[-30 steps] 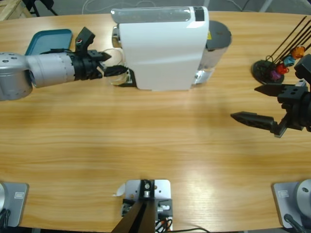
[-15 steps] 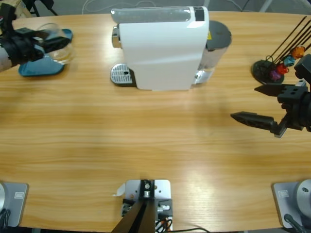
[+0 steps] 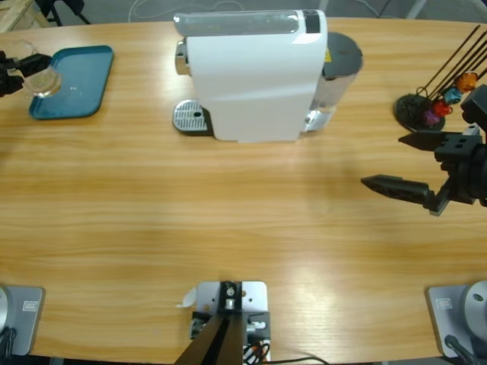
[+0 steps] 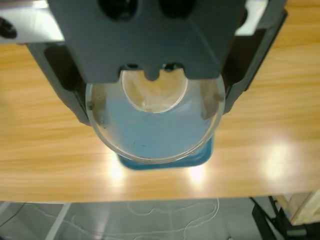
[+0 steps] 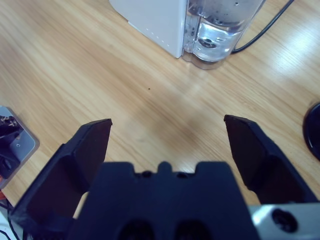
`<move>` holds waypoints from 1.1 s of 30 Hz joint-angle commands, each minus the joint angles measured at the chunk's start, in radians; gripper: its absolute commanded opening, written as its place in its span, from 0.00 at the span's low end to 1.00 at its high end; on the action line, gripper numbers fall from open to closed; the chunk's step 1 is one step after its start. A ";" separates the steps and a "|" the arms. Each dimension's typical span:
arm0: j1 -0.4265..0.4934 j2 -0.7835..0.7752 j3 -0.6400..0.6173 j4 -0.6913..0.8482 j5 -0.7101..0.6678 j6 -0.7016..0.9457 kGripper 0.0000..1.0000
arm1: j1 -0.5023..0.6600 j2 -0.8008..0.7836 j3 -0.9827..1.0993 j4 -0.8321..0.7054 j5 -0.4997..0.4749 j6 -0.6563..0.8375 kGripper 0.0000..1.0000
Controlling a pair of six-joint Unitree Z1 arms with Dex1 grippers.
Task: Pour coffee
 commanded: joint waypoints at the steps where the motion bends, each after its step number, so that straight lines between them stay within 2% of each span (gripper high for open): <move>1: 0.017 0.200 -0.013 -0.070 -0.015 -0.030 0.62 | 0.011 -0.012 0.023 -0.009 -0.020 0.001 1.00; 5: 0.022 0.225 -0.035 -0.071 -0.027 -0.043 0.76 | 0.011 -0.008 0.022 -0.009 -0.020 0.001 1.00; 6: 0.026 0.226 -0.040 -0.071 -0.029 -0.052 0.81 | 0.011 -0.007 0.022 -0.009 -0.020 0.001 1.00; 7: 0.032 0.227 -0.043 -0.071 -0.030 -0.061 0.91 | 0.011 -0.007 0.022 -0.009 -0.020 0.001 1.00; 8: 0.035 0.227 -0.043 -0.071 -0.033 -0.066 0.96 | 0.011 -0.008 0.022 -0.009 -0.020 0.001 1.00; 12: 0.033 0.220 -0.038 -0.071 -0.051 -0.077 1.00 | 0.011 -0.008 0.022 -0.009 -0.020 0.001 1.00; 18: 0.013 0.127 -0.006 -0.068 -0.054 -0.077 1.00 | 0.011 -0.007 0.022 -0.009 -0.020 0.003 1.00; 23: -0.007 -0.099 0.053 -0.024 -0.054 -0.077 1.00 | 0.011 -0.001 0.021 -0.009 -0.020 0.003 1.00; 26: -0.024 -0.307 0.059 0.097 -0.058 -0.077 1.00 | 0.011 0.008 0.019 -0.009 -0.020 0.003 1.00; 28: -0.075 -0.475 0.042 0.228 -0.065 -0.077 1.00 | 0.011 0.010 0.019 -0.009 -0.020 0.003 1.00; 31: -0.228 -0.709 -0.011 0.496 -0.067 -0.070 0.99 | 0.011 0.006 0.019 -0.005 -0.020 0.002 1.00; 33: -0.351 -0.797 -0.059 0.681 -0.076 -0.040 0.94 | 0.011 0.006 0.019 -0.004 -0.017 0.001 1.00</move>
